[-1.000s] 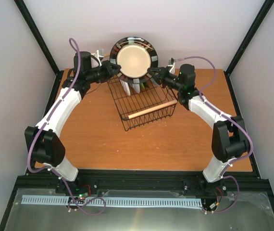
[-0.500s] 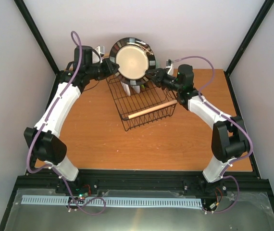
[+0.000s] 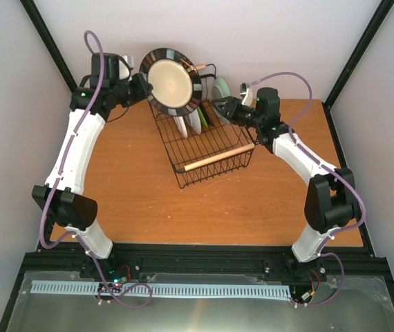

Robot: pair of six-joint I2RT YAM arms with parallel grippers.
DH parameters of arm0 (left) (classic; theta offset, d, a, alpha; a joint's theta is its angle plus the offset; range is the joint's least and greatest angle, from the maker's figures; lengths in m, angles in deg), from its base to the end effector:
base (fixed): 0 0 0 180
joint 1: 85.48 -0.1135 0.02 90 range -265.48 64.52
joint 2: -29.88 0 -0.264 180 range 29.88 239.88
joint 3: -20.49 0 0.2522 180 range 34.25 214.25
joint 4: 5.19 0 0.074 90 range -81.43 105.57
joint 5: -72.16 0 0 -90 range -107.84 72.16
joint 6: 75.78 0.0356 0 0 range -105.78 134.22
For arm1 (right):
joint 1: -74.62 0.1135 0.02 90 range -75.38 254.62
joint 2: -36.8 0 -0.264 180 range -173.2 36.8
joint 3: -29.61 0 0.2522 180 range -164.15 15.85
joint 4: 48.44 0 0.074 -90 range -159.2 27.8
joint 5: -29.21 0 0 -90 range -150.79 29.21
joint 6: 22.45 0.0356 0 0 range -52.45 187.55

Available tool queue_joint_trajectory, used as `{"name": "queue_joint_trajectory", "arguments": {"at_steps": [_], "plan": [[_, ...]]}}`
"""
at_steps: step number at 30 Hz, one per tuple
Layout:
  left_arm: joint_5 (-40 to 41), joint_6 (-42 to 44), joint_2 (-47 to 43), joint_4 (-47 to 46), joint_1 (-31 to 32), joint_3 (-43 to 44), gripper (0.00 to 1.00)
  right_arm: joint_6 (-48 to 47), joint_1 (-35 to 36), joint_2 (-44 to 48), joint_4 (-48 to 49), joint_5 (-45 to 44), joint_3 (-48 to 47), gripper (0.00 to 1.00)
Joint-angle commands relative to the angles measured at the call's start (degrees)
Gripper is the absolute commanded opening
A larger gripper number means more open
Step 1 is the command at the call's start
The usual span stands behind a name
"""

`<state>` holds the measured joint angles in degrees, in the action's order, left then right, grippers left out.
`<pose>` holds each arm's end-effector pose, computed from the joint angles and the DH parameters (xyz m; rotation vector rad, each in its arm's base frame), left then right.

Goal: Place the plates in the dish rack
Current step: Move the dish rack to the center of the board.

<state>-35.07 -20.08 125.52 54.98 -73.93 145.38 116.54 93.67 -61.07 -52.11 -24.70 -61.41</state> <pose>0.3493 -0.0821 0.4440 -0.2462 2.1720 -0.7847 0.3784 0.1529 0.3262 -0.0063 1.9429 1.3787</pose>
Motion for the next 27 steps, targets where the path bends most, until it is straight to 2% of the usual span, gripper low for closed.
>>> {"name": "queue_joint_trajectory", "arguments": {"at_steps": [1,3,5,9,15,27], "plan": [[-1.36,1.22,1.66,-1.72,-1.96,13.95,0.01,-11.34,-2.63,1.57,-11.43,-0.21,-4.08,0.53],[-0.63,1.82,4.92,3.15,-2.44,20.75,0.01,-20.80,-3.70,0.26,-24.43,-2.62,-11.76,0.54],[0.84,2.46,6.18,6.65,-2.52,24.16,0.01,-32.62,-4.01,-2.94,-38.93,-9.55,-20.54,0.55],[2.53,2.84,4.74,7.36,-2.74,21.68,0.01,-46.02,-4.15,-9.90,-57.22,-19.93,-34.40,0.56],[1.68,2.58,4.10,6.65,-3.16,20.02,0.01,-46.91,-4.36,-12.08,-61.52,-24.75,-35.14,0.55],[0.32,2.97,3.60,5.71,-3.95,18.33,0.01,-47.49,-4.45,-13.70,-61.42,-24.49,-31.09,0.53]]}}
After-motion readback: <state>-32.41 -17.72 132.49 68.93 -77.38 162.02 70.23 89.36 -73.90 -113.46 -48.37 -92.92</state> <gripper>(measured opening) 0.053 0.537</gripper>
